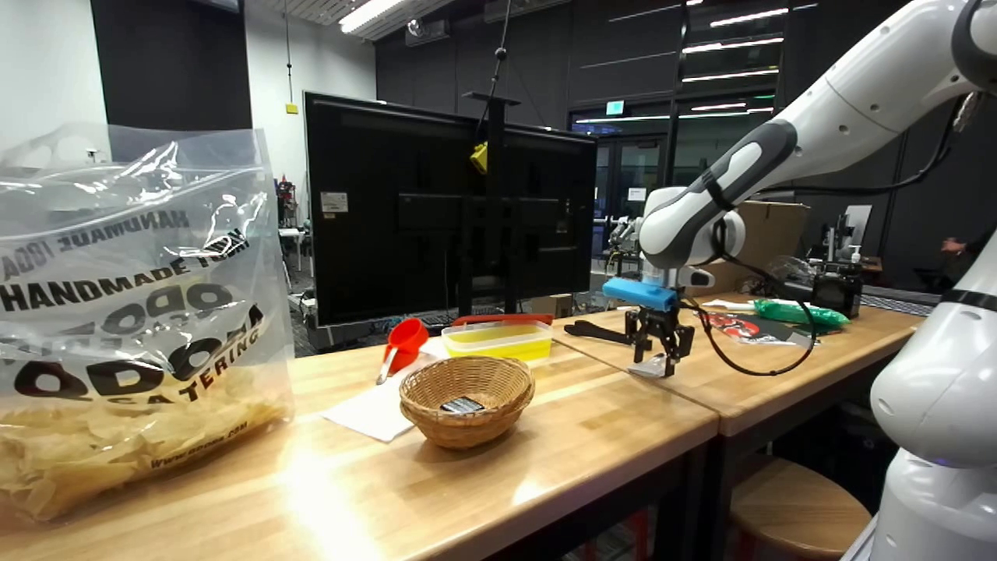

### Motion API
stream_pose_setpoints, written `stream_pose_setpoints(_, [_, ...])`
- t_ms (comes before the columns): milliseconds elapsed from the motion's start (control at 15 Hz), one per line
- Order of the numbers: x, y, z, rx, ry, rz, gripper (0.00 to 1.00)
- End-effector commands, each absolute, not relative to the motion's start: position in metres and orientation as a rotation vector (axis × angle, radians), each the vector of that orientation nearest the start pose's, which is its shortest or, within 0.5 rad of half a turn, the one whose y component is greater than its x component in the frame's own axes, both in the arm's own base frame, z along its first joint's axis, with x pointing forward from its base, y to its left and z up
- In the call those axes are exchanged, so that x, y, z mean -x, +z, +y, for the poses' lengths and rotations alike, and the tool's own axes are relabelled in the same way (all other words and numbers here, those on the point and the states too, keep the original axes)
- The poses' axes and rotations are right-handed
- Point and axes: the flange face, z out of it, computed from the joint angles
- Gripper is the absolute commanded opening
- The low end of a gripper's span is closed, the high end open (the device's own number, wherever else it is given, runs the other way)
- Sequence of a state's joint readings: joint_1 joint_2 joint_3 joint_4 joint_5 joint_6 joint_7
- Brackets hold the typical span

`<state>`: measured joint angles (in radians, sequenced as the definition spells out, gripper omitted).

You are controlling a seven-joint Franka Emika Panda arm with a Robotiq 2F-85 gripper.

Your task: Move the object to the lunchbox

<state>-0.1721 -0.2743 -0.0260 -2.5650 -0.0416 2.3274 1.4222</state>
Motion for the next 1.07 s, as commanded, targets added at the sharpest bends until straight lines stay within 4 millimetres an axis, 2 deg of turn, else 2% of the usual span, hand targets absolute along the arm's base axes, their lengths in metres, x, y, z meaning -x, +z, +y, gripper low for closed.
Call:
stream_pose_setpoints(0, [-0.414, 0.366, -0.085, 2.172, -0.079, 2.247, 0.45])
stream_pose_setpoints(267, [-0.413, 0.372, -0.086, 2.167, -0.098, 2.240, 0.27])
stream_pose_setpoints(400, [-0.414, 0.373, -0.087, 2.163, -0.104, 2.243, 0.11])
stream_pose_setpoints(733, [-0.414, 0.374, -0.088, 2.165, -0.113, 2.243, 0.09])
stream_pose_setpoints(1000, [-0.414, 0.383, -0.086, 2.169, -0.127, 2.248, 0.09])
